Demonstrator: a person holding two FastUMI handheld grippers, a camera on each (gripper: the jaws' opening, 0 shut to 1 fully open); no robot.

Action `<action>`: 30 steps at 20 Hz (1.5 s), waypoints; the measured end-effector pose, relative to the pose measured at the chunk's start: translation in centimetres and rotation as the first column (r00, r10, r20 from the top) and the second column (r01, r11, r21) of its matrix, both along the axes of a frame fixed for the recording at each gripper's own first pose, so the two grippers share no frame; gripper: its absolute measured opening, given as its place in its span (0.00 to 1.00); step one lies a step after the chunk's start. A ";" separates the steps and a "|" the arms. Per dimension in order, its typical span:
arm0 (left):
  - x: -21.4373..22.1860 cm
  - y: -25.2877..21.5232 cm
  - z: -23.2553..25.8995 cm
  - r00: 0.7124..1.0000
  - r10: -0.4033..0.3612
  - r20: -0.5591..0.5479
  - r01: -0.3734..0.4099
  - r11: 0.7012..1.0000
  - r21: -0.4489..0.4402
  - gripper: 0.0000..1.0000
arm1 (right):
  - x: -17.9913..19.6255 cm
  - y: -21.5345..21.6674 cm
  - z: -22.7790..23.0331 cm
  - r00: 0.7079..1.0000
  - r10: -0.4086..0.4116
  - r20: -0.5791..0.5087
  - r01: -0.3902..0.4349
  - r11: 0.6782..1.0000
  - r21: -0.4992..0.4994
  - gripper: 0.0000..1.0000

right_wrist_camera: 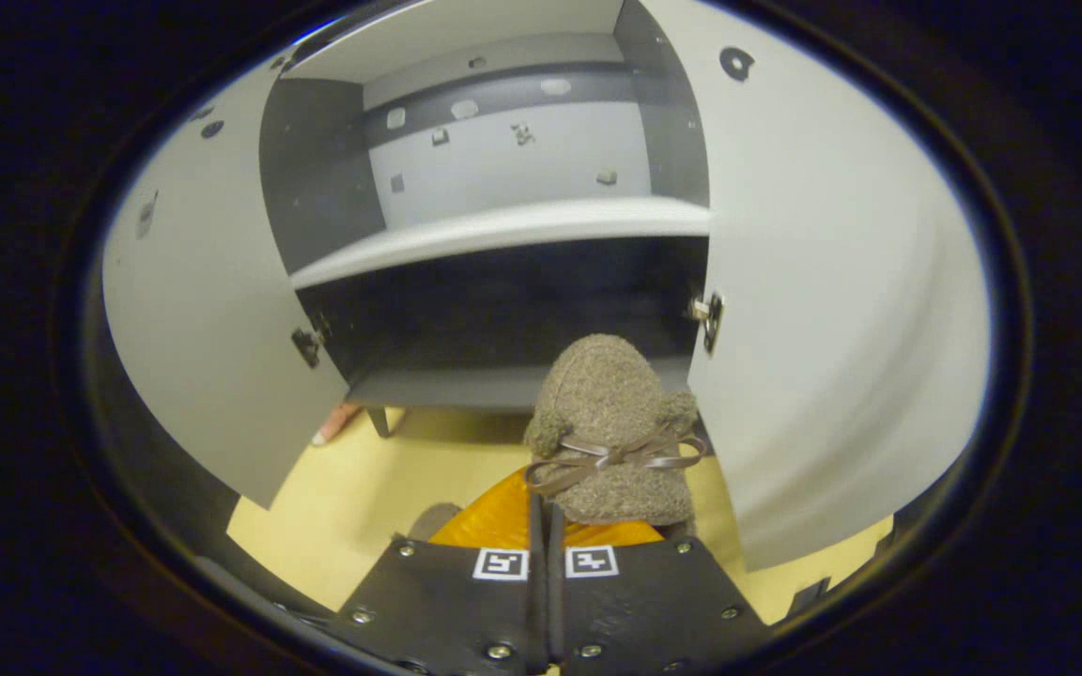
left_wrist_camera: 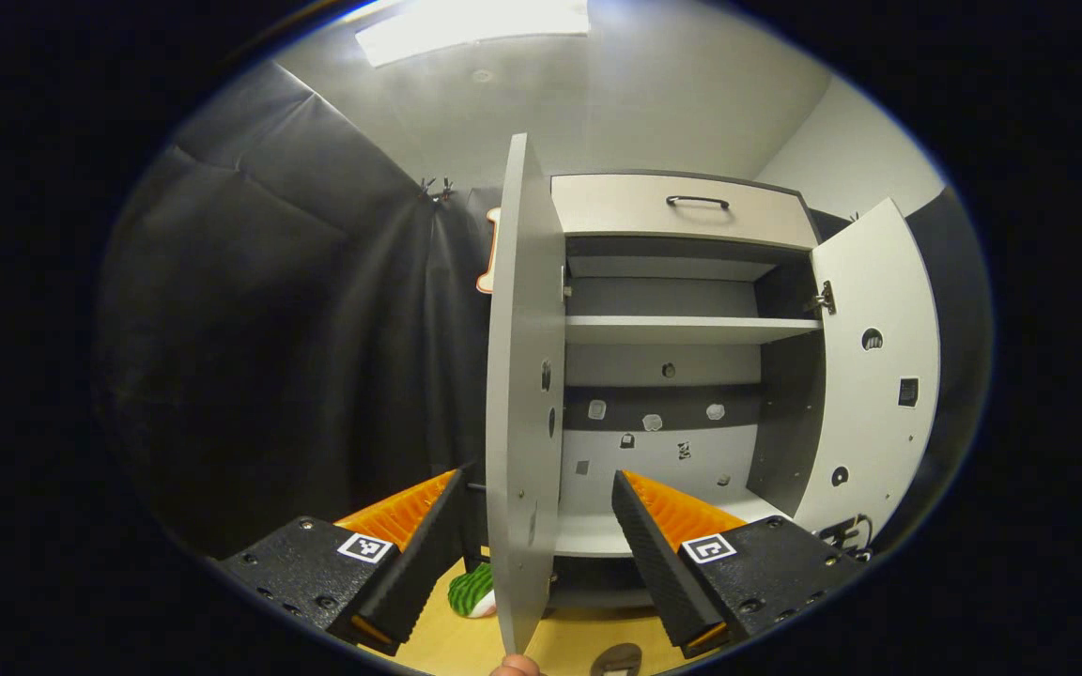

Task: Grab one shoe with the right hand and put it into the shoe cabinet, grab the other shoe with the left hand and put it into the shoe cabinet; then close the right door with the right hand and the left door with the left hand.

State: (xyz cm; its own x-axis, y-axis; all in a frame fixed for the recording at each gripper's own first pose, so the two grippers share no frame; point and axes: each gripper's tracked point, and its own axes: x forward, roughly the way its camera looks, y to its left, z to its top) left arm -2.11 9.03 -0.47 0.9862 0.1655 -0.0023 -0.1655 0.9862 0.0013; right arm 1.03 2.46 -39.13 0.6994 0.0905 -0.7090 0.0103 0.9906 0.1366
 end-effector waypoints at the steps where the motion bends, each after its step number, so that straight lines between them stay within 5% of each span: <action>1: 0.2 0.0 -0.2 1.000 -0.002 -0.003 0.002 1.000 -0.002 0.96 | 1.2 0.1 1.8 0.999 0.004 0.038 -0.004 1.000 0.001 0.00; 7: 0.9 0.4 -1.0 1.000 0.010 -0.009 -0.010 1.000 -0.004 0.93 | 9.7 1.7 10.8 0.974 0.040 0.225 -0.046 0.999 0.022 0.00; 15: -0.3 2.8 -2.7 0.994 0.099 -0.051 -0.099 0.995 -0.004 0.96 | 24.4 2.8 14.3 0.932 0.124 0.341 -0.105 0.992 -0.074 0.00; 21: -1.6 4.8 -2.6 0.982 0.181 -0.052 -0.180 0.983 0.027 0.96 | 31.4 1.6 10.9 0.959 0.077 0.273 -0.059 0.995 -0.075 0.00; 30: -2.6 5.3 -3.7 0.971 0.224 -0.086 -0.220 0.974 0.048 0.93 | 33.4 0.5 5.2 0.994 -0.032 0.106 0.034 0.999 -0.017 0.05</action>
